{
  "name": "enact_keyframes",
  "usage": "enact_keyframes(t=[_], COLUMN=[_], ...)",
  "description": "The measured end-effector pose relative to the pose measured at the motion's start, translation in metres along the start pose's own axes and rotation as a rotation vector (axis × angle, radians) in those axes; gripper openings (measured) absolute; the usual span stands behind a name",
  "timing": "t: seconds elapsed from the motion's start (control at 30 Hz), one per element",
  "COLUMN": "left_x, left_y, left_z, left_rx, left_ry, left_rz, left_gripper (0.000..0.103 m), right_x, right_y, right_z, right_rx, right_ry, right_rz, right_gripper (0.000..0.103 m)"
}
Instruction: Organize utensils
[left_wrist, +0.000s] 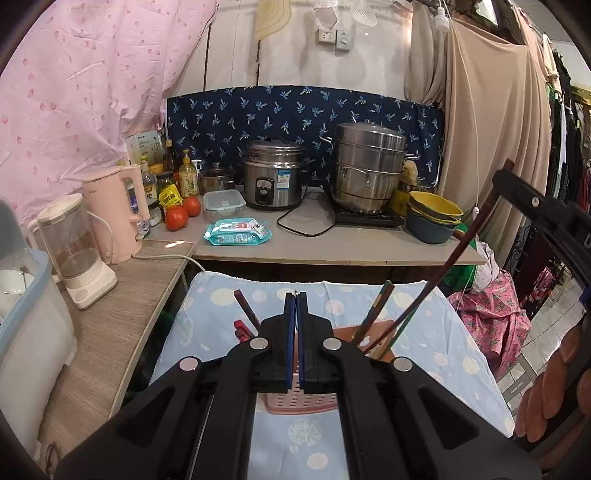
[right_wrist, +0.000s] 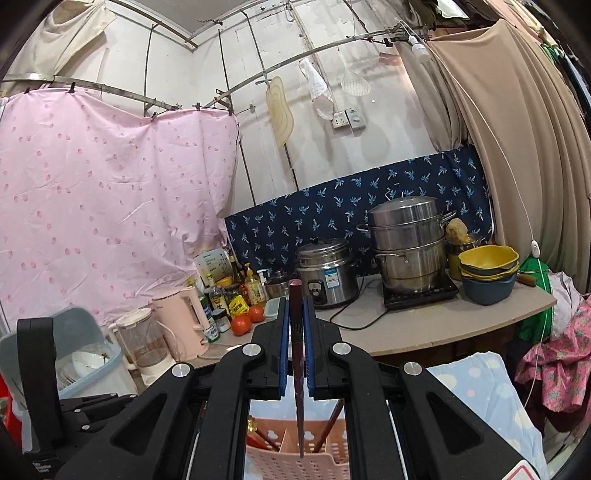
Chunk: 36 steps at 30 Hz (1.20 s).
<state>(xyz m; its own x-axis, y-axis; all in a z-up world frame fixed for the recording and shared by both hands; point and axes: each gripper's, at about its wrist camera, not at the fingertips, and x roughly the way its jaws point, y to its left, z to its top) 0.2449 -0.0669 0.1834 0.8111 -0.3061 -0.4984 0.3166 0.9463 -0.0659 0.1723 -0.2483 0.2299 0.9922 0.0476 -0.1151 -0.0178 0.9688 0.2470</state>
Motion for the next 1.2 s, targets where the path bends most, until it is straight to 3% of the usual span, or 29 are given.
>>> enact_keyframes(t=[0.2,0.5,0.7,0.8,0.83,0.93,0.97,1.07,1.2], left_x=[0.031,0.059,0.065,0.063,0.061,0.053,0.049,0.039,0.027], left_y=[0.002,0.004,0.004,0.005,0.005,0.005,0.005,0.003,0.000], left_z=[-0.011,-0.029,-0.036,-0.038,-0.039,-0.040,-0.041,-0.043,-0.050], left_rx=[-0.008,-0.019,-0.026,-0.026,-0.026,-0.032,-0.034,-0.032,-0.024], left_ry=[0.054,0.116,0.134,0.128,0.124,0.098,0.091,0.069,0.064], left_rz=[0.005,0.018,0.027,0.039,0.044,0.057,0.060,0.077,0.080], left_gripper=[0.001,0.001,0.001,0.002,0.008,0.042,0.047,0.059,0.062], right_x=[0.036,0.071,0.083,0.085,0.084,0.076,0.073,0.064,0.048], right_y=[0.002,-0.010,-0.011,-0.013,-0.014,-0.018,-0.019,-0.023,-0.025], right_z=[-0.002,-0.061,-0.082,-0.088,-0.089,-0.092,-0.093,-0.094,-0.099], right_rx=[-0.012,-0.001,-0.008,0.002,0.004,0.017,0.023,0.039,0.060], right_ry=[0.034,0.202,0.271,0.292,0.296,0.301,0.299,0.310,0.333], right_rz=[-0.010,-0.015,-0.018,-0.019,-0.024,-0.035,-0.035,-0.038,-0.043], right_gripper=[0.007,0.007,0.007,0.013,0.020,0.042,0.043,0.048,0.052])
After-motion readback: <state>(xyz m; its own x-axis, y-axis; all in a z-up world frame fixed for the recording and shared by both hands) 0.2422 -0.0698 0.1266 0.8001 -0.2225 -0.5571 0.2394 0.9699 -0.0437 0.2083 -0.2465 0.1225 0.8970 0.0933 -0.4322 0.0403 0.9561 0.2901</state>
